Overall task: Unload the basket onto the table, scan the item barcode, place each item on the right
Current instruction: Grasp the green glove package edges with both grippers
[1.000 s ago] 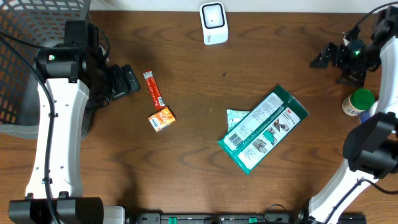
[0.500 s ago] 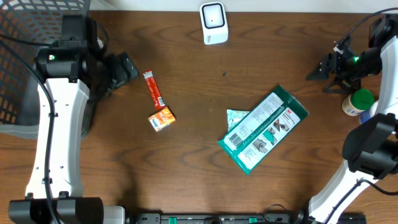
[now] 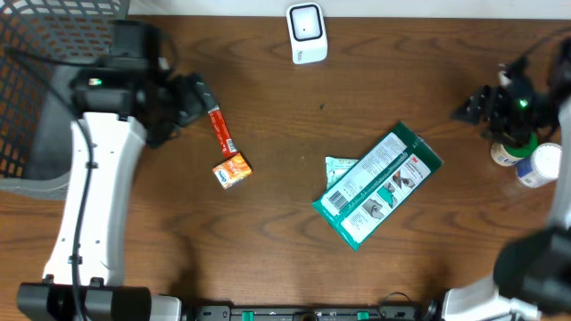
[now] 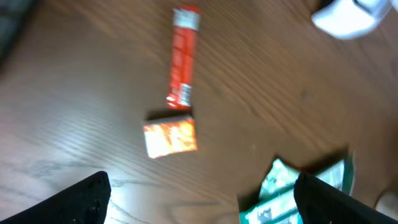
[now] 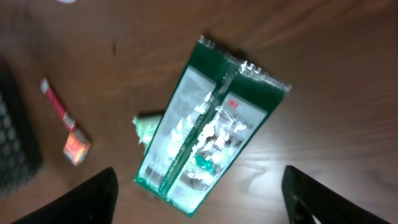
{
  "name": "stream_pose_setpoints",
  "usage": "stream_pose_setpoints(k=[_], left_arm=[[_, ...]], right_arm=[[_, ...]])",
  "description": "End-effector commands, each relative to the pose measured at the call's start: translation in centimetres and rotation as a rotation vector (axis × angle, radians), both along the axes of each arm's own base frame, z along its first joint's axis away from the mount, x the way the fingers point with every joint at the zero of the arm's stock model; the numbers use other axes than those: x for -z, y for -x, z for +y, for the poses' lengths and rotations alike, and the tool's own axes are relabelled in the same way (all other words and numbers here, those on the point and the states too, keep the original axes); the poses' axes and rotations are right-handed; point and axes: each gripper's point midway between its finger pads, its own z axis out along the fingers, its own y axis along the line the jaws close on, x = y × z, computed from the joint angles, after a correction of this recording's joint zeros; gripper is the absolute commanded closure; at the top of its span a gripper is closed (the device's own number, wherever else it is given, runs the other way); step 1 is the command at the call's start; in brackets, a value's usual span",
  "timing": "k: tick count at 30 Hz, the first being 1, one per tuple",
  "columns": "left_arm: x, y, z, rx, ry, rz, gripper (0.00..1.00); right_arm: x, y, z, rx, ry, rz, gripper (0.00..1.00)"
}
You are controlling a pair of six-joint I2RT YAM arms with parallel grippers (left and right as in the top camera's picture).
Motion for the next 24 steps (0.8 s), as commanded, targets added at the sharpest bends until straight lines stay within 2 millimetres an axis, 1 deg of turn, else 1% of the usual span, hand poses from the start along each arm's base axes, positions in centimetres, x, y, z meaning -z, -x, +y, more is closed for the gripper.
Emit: stream_pose_setpoints(k=[1,3,5,7,8,11,13,15,16,17,19,22,24], left_arm=[[0.0,0.6,-3.7,0.131,-0.064,-0.029,0.01],[0.1,0.8,-6.2,0.199,-0.09,-0.05,0.01],[0.3,1.0,-8.7,0.266,-0.105,-0.07,0.01],[0.7,1.3,-11.3,0.35,-0.114,-0.088,0.02],[1.1,1.5,-12.6,0.401,-0.121,-0.092,0.07],[1.9,2.8,-14.9,0.478,-0.129,-0.076,0.07],[1.8,3.0,-15.8,0.498,-0.126,-0.09,0.08],[1.7,2.7,-16.4,0.516,-0.145,-0.118,0.44],[1.9,2.3,-17.0,0.562,-0.164,-0.148,0.51],[2.2,2.0,-17.5,0.604,-0.176,-0.166,0.55],[3.3,1.5,-18.6,0.666,-0.186,-0.17,0.57],[5.8,1.9,-21.1,0.768,-0.121,-0.122,0.58],[8.0,2.2,-22.9,0.826,-0.064,-0.076,0.58]], right_arm=[[0.0,2.4,0.5,0.11,0.012,0.004,0.18],[1.2,3.4,1.4,0.099,0.005,0.019,0.18],[2.9,4.3,2.4,0.092,-0.007,0.053,0.18],[5.3,5.2,3.6,0.084,-0.025,0.102,0.19],[6.6,5.7,4.3,0.075,-0.036,0.13,0.2],[9.9,7.0,6.3,0.038,-0.057,0.181,0.21],[11.6,7.5,7.2,0.017,-0.058,0.195,0.21],[12.8,7.7,7.9,0.011,-0.059,0.197,0.19],[13.3,7.7,8.2,0.01,-0.06,0.195,0.19],[13.7,7.7,8.5,0.009,-0.06,0.19,0.19],[14.6,7.8,8.7,0.018,-0.049,0.193,0.19],[15.6,8.1,8.9,0.046,-0.049,0.203,0.2],[16.5,8.5,8.9,0.075,-0.057,0.214,0.19]])
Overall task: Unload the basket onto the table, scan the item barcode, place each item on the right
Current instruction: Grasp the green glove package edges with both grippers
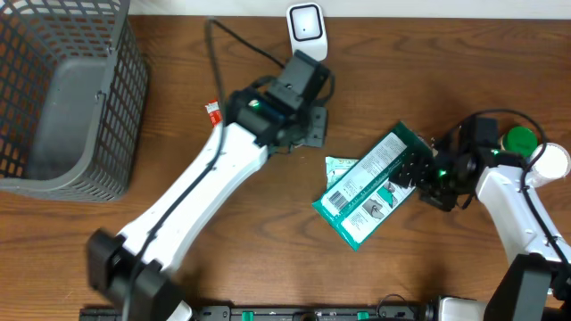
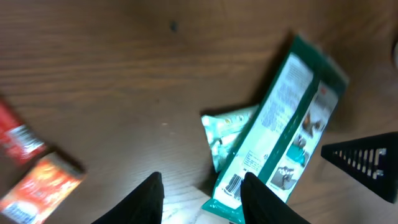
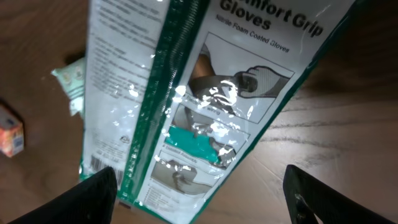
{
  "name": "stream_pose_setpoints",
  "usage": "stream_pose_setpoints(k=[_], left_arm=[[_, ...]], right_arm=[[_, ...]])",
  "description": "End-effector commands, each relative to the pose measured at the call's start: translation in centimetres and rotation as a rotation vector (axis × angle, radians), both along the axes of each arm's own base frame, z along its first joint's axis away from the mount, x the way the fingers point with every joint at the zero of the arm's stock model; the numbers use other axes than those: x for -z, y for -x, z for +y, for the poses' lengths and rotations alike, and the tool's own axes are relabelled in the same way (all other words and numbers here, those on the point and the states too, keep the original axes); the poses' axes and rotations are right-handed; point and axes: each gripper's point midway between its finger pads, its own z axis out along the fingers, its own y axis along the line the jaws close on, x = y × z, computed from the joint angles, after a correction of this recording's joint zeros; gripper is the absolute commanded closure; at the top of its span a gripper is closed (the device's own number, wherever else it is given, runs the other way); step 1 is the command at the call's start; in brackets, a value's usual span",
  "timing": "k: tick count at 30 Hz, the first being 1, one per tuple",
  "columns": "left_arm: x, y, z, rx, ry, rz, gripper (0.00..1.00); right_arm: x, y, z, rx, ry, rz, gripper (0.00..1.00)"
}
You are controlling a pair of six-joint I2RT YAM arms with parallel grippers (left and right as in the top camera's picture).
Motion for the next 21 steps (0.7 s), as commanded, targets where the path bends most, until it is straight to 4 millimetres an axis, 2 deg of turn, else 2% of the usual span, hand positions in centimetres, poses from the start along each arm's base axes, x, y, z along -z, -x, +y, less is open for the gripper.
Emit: stream_pose_setpoints(k=[1,4,6,8,12,21], left_arm=[[4.9,1.1,-2.7,0.146,0.014,0.126,0.59],[7.7,1.9,-4.8,0.224,0.048,0.207,0.61],[8.8,3.1,-6.3,0.344,0.082,0.236,0.61],[10.0,3.6,-7.0,0.4,0.067,0.234,0.62],[12.5,2.9,-7.3,0.398,0.004,0.218,0.61],[16.4,3.7,-7.6,0.41,-0.026,0.293,0.61]], right_arm=[[1.5,1.0,0.2,0.069,-0.008,0.047,0.19],[2.9,1.8,0.3,0.11,-0.016,0.067,0.2],[3.7,2.2,0.4,0.125,-0.019,0.073,0.19],[4.4,2.4,0.4,0.125,-0.019,0.064,0.19],[5.2,2.5,0.6,0.122,-0.028,0.039,0.21],[5.8,2.8,0.6,0.121,-0.03,0.03,0.26]])
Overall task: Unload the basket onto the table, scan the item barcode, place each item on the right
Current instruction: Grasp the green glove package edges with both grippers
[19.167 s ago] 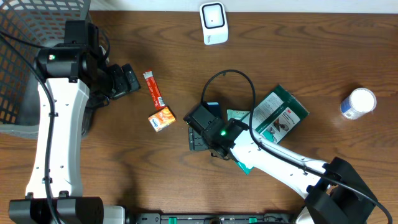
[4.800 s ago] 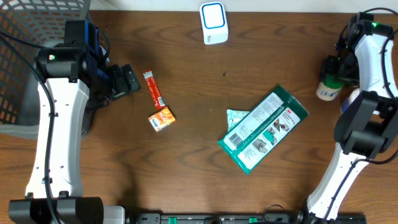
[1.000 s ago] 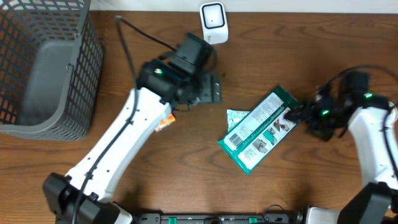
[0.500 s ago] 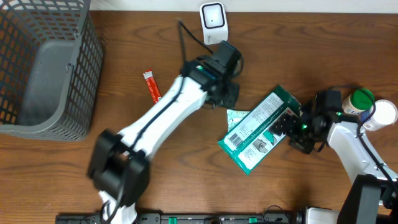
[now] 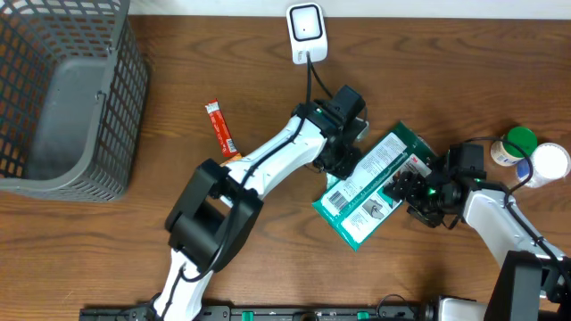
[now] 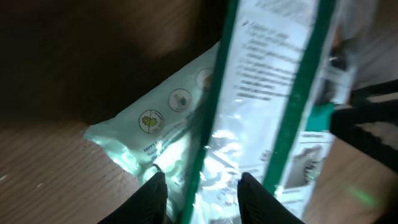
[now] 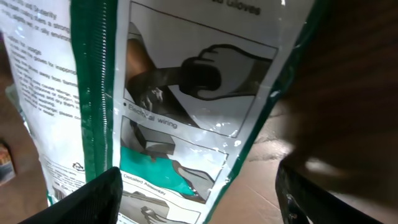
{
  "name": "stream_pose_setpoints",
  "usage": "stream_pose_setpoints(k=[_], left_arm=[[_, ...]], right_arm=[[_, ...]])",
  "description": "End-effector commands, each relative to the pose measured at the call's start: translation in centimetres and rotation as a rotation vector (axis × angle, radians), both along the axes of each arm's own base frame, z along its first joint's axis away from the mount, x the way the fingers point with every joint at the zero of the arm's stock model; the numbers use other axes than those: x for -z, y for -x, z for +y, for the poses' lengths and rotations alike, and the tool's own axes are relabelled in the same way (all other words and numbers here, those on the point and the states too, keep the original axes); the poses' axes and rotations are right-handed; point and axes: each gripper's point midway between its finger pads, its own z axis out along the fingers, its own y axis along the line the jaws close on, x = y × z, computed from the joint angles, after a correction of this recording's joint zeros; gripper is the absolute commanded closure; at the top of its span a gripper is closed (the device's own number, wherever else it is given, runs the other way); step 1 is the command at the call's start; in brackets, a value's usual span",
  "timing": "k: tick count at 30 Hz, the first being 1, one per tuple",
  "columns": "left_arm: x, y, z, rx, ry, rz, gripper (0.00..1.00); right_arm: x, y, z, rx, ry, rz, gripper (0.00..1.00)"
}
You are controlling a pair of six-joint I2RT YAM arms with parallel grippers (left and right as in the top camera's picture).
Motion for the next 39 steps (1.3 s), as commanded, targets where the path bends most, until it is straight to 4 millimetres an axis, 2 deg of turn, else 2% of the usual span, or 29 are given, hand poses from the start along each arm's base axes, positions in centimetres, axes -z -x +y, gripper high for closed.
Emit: stream_pose_setpoints(k=[1,9,13,19,26,30,36,39], left_arm=[[2.0,0.6,0.0,0.027,-0.023,0.034,0.61],[4.4,1.1,0.3,0.03,-0.062,0.067,0.6],[5.0,1.2,0.5,0.029,-0.076,0.076,0.6],[5.1,1.0,0.6,0.028,-0.085,0.069,0.59],[5.1,0.9,0.8,0.025,-0.097,0.061,0.59],[5.2,0.9,0.8,0.025,-0.097,0.062,0.59],[5.2,1.0,0.8,0.025,-0.098,0.062,0.59],[5.2,1.0,0.8,0.025,-0.097,0.062,0.59]], right_arm=[[1.4,1.4,0.1,0.002,0.004,0.045,0.26],[2.0,1.6,0.5,-0.001,-0.011,0.023,0.23],[2.0,1.3,1.5,-0.018,-0.072,-0.031,0.23],[0.9,0.4,3.4,-0.113,-0.177,-0.153,0.25],[0.7,0.3,3.6,-0.132,-0.188,-0.17,0.31],[-0.3,0.1,4.7,-0.191,-0.253,-0.222,0.35],[-0.1,0.1,4.4,-0.21,-0.226,-0.236,0.34],[-0.3,-0.3,4.4,-0.213,-0.222,-0.257,0.4]])
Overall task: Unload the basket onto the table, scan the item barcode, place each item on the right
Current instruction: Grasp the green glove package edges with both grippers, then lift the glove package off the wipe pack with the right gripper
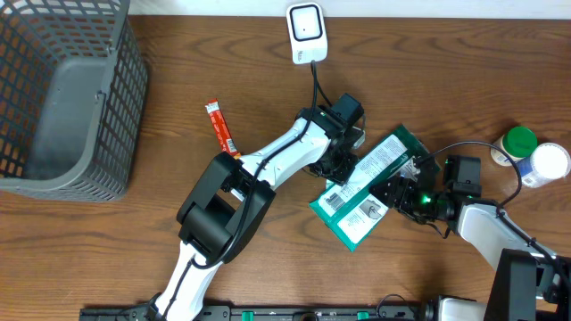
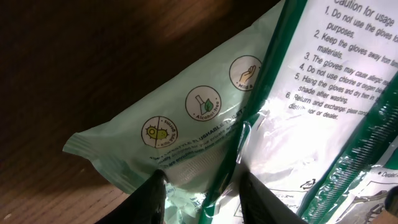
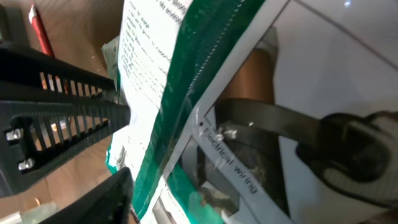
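The green and white glove pack [image 1: 370, 183] lies slanted at mid table, its barcode end [image 1: 334, 200] to the lower left. A pale green wipes pack [image 2: 180, 118] sticks out from under its left edge. My left gripper [image 1: 346, 156] is down at that edge, open, its fingertips [image 2: 155, 199] straddling the glove pack's edge [image 2: 323, 93] and the wipes pack. My right gripper [image 1: 397, 192] is low over the pack's right half. Only its left finger [image 3: 106, 193] shows, spread wide; the glove pack [image 3: 205, 93] fills that view. The white scanner [image 1: 306, 32] stands at the far edge.
A grey wire basket [image 1: 62, 89] fills the far left. A red stick packet [image 1: 219, 127] lies left of centre. Two bottles, one green-capped [image 1: 520, 140] and one white-capped [image 1: 546, 163], stand at the right edge. The scanner's cable runs down beside my left arm.
My left gripper has come down closer onto the wipes pack and the glove pack's edge. My right gripper has moved left, further over the pack. The pack lies about where it did.
First my left arm was at the left by the red stick and orange box, my right arm by the bottles, both open wide. Then the left stood over mid table with narrower jaws, the right at the pack's right end. Then both reached the pack's edges, and now sit close on it.
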{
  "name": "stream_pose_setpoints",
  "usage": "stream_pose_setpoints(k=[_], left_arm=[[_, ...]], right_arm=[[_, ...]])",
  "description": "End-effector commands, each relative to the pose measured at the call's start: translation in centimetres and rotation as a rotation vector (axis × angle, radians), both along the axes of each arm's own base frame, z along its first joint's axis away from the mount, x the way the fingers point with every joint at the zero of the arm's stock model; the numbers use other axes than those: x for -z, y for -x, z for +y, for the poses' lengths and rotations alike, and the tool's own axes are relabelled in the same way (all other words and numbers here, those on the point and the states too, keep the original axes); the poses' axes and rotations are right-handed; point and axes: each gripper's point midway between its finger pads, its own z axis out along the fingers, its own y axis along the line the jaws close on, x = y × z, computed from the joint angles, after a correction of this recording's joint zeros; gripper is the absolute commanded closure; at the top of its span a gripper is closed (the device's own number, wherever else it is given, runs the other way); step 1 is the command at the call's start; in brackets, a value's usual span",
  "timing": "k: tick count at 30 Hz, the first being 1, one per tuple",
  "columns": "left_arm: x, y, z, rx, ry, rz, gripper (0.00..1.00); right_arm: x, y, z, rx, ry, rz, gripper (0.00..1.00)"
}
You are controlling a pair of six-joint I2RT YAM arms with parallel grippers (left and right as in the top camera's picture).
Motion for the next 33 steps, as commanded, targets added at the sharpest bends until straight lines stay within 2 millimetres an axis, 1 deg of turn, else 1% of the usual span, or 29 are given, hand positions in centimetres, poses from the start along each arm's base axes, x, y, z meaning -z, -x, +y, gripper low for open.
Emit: stream_pose_setpoints(k=[1,2,3,9,15,18,22,23,24,25,27,31,33], left_arm=[[2.0,0.5,0.4,0.015,-0.043,0.019,0.59],[2.0,0.5,0.4,0.015,-0.043,0.019,0.59],[2.0,0.5,0.4,0.015,-0.043,0.019,0.59],[2.0,0.5,0.4,0.015,-0.043,0.019,0.59],[2.0,0.7,0.2,0.02,-0.043,0.019,0.59],[2.0,1.0,0.0,0.027,-0.043,0.019,0.59],[2.0,1.1,-0.1,0.032,-0.043,0.019,0.59],[2.0,1.2,-0.2,0.033,-0.043,0.019,0.59],[2.0,1.2,-0.2,0.034,-0.043,0.019,0.59],[2.0,1.2,-0.2,0.034,-0.043,0.019,0.59],[2.0,1.2,-0.2,0.034,-0.043,0.019,0.59],[2.0,1.2,-0.1,0.034,-0.045,0.021,0.55],[1.6,1.0,-0.1,0.03,-0.039,0.015,0.55]], right_arm=[[0.3,0.2,0.5,-0.037,-0.011,-0.025,0.43],[0.2,0.0,0.5,-0.037,-0.009,-0.034,0.46],[0.1,-0.2,0.4,-0.036,-0.008,-0.046,0.47],[0.1,-0.3,0.5,-0.04,-0.007,-0.052,0.43],[0.1,0.0,1.9,-0.092,-0.001,-0.059,0.45],[0.6,0.2,2.3,-0.109,0.05,-0.052,0.48],[0.5,-0.2,2.7,-0.091,0.046,-0.053,0.57],[0.4,-0.4,2.8,-0.095,0.047,-0.064,0.62],[0.4,-0.5,2.9,-0.098,0.047,-0.07,0.7],[0.3,-0.5,2.9,-0.099,0.048,-0.076,0.81],[0.3,-0.6,2.8,-0.095,0.054,-0.078,0.98],[0.3,-0.4,2.8,-0.094,0.043,-0.064,0.99],[-0.5,0.0,3.5,-0.112,-0.03,-0.06,0.99]])
